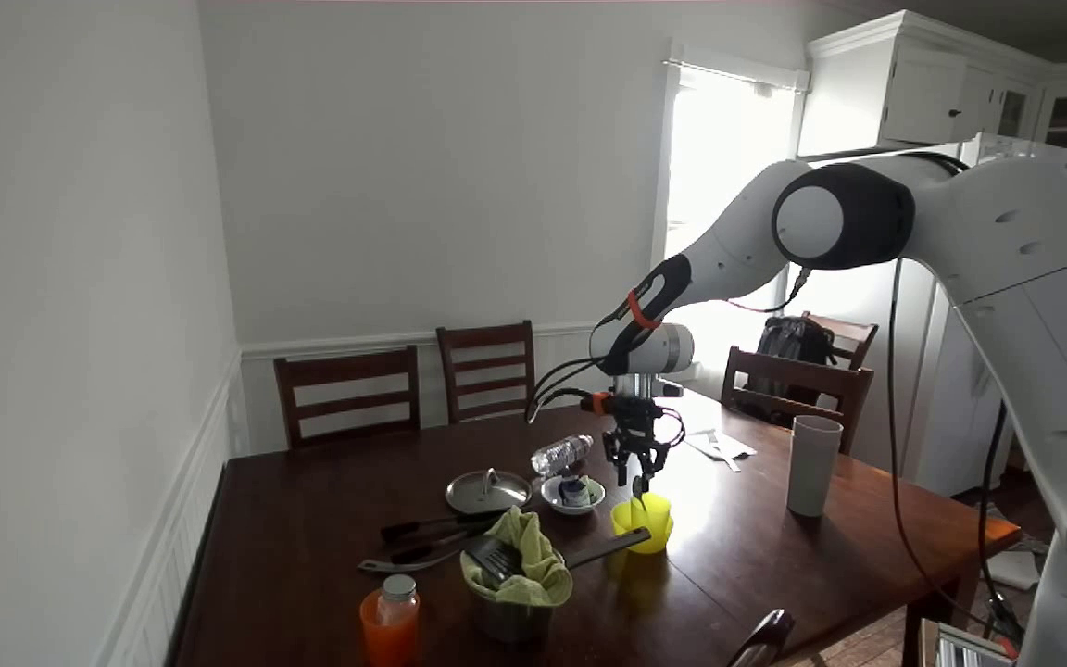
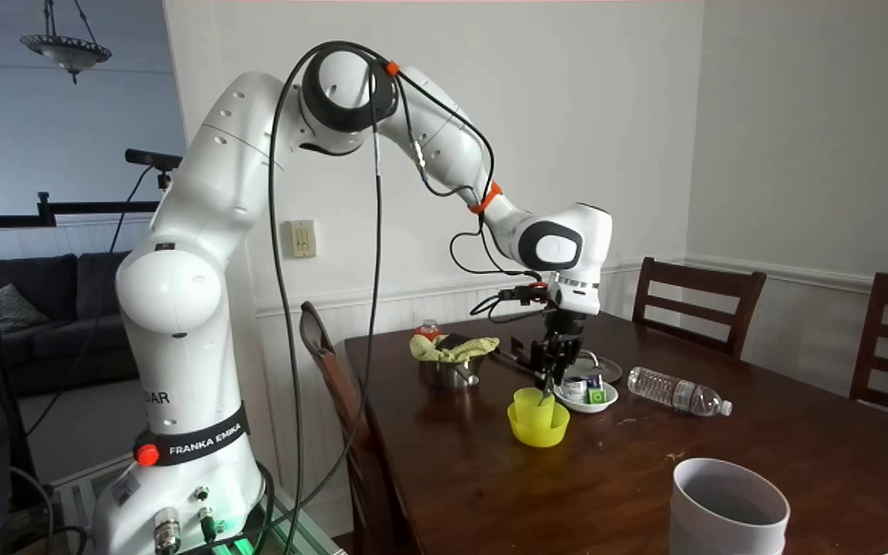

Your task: Remove the silver spoon from the yellow cup then put the cup on the table

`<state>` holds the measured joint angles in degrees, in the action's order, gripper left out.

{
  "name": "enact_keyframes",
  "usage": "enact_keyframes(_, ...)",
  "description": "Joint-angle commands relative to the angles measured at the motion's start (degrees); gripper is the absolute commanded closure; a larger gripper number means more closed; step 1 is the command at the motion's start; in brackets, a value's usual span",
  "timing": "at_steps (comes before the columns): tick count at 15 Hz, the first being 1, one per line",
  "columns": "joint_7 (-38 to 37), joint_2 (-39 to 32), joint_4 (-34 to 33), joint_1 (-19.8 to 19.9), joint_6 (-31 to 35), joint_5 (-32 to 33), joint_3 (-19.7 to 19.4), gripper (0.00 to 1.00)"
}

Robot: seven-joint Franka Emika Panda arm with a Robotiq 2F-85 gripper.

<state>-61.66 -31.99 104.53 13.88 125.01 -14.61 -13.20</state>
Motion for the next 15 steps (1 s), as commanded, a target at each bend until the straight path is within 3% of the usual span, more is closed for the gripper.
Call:
enact_keyframes(1,-0.49,1.02,0.13,-0.32,-0.71,-0.89,-0.52,0.77)
enact_keyframes(4,-0.27,2.01,0.81,-0.37,-1.02,-0.98,-0.42,0.94)
enact_keyframes(6,-0.66,2.87,1.42,-0.70,-0.65,-0.61,-0.64,0.99)
enact_keyframes(15,-3.07,8.36,5.39,-3.77,2.87,2.36,-2.10,0.95)
